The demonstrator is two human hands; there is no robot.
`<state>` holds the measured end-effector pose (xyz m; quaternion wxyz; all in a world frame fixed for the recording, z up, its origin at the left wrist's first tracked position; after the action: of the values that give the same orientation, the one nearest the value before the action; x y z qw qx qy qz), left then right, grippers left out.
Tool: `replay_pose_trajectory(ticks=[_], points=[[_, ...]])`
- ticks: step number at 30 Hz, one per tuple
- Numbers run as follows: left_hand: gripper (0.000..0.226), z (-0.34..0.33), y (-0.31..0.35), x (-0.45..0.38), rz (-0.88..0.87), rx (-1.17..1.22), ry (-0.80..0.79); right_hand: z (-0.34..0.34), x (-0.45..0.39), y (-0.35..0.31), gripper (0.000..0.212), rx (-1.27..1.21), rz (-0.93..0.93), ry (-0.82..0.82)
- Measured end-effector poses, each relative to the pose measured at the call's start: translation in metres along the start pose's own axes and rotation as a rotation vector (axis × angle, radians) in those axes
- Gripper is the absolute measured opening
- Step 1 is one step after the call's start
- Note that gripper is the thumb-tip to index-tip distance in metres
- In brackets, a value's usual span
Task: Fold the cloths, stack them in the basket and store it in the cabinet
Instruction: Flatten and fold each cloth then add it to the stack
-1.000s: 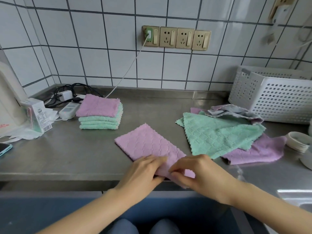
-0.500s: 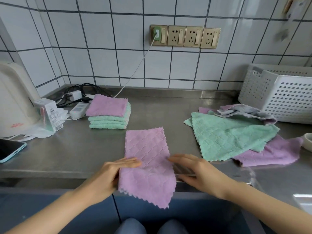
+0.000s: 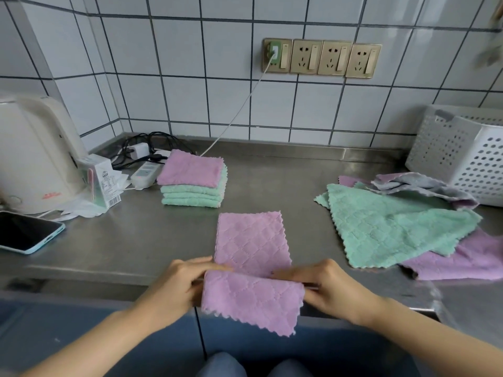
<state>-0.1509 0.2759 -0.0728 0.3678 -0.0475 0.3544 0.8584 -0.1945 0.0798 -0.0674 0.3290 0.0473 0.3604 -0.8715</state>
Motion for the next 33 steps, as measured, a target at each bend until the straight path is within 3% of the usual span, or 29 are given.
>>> replay_pose_trajectory(ticks=[2, 5, 6, 8, 11, 15, 21, 27, 31, 33], points=[[0.042, 0.007, 0.001, -0.007, 0.051, 0.036, 0.056, 0.006, -0.009, 0.008, 0.016, -0.069, -0.112, 0.027], [0.025, 0.011, -0.021, -0.033, 0.325, 0.107, 0.116, 0.022, -0.028, 0.042, 0.025, -0.344, -0.469, 0.205], [0.016, 0.01, -0.033, -0.041, 0.451, 0.182, 0.096, 0.022, -0.03, 0.056, 0.025, -0.468, -0.62, 0.269], [0.025, 0.001, -0.05, -0.05, 0.677, 0.303, -0.019, 0.015, -0.033, 0.074, 0.021, -0.631, -0.849, 0.319], [0.02, -0.005, -0.061, -0.053, 0.801, 0.295, -0.132, 0.011, -0.04, 0.088, 0.023, -0.578, -0.938, 0.34], [0.019, -0.005, -0.06, -0.061, 0.784, 0.235, -0.061, 0.025, -0.053, 0.09, 0.031, -0.302, -0.886, 0.373], [0.017, 0.009, -0.056, -0.067, 0.583, -0.017, 0.139, 0.028, -0.062, 0.084, 0.01, -0.133, -0.73, 0.383], [0.023, 0.01, -0.06, -0.061, 0.649, -0.095, 0.142, 0.025, -0.06, 0.093, 0.026, -0.101, -0.877, 0.344], [0.035, 0.016, -0.031, -0.062, 0.367, -0.578, 0.168, 0.028, -0.056, 0.086, 0.027, 0.041, -0.826, 0.411], [0.038, 0.01, -0.02, -0.064, 0.177, -0.587, 0.159, 0.029, -0.06, 0.075, 0.027, 0.257, -0.759, 0.361]])
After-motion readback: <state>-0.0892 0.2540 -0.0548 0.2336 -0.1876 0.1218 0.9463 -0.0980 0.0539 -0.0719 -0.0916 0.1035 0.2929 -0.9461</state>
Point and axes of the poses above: each hand's wrist, its own x-axis away from the middle knuckle, its own z-axis out of the back of the hand, y = z × x, the point moved 9 cm from there along -x, towards the middle knuckle, and after that the axes turned 7 degrees about -x, right-handed, at the moved point
